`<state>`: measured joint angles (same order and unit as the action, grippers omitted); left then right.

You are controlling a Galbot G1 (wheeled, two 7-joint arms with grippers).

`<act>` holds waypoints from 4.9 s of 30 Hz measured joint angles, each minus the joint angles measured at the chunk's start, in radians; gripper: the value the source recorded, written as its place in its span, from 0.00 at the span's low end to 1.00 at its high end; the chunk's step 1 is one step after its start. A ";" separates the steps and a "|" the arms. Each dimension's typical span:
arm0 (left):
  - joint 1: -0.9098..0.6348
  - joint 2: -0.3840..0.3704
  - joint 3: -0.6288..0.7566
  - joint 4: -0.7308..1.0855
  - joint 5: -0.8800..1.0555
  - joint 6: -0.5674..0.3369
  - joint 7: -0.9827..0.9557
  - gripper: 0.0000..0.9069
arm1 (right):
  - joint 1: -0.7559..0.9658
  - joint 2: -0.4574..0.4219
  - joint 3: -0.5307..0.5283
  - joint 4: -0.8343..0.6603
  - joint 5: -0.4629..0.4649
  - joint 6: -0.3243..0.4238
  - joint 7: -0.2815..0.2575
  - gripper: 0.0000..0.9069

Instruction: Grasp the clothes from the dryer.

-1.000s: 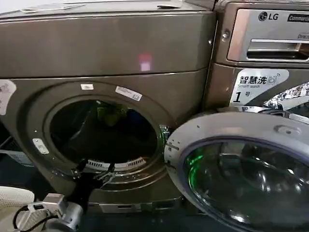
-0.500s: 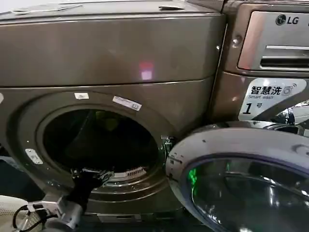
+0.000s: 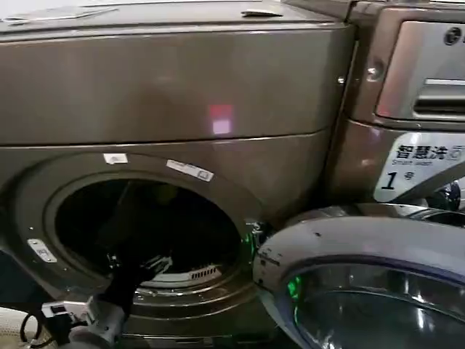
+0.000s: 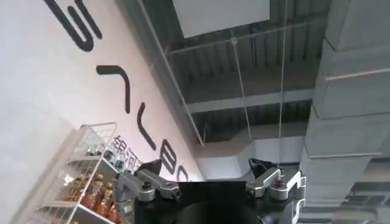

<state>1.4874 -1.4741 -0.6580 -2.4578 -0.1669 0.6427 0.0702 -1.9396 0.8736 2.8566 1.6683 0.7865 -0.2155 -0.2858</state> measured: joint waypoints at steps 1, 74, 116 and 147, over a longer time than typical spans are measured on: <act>0.000 0.001 0.000 0.000 0.000 0.000 0.000 1.00 | 0.000 0.000 0.000 0.000 0.000 0.000 0.000 1.00; -1.017 0.049 0.181 1.226 0.028 -0.274 0.020 1.00 | -0.072 0.028 0.061 -0.006 0.041 0.008 -0.004 1.00; -1.575 0.184 0.641 2.019 0.612 -0.445 0.790 1.00 | -0.060 0.030 0.061 -0.025 0.039 0.015 -0.013 1.00; -1.615 0.151 0.778 2.169 1.169 -0.617 0.934 1.00 | -0.056 0.036 0.061 -0.017 0.037 0.013 -0.015 1.00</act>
<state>-0.1273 -1.3230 0.1204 -0.2891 1.0023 0.0258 1.0045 -1.9953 0.9097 2.9180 1.6509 0.8233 -0.2020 -0.3003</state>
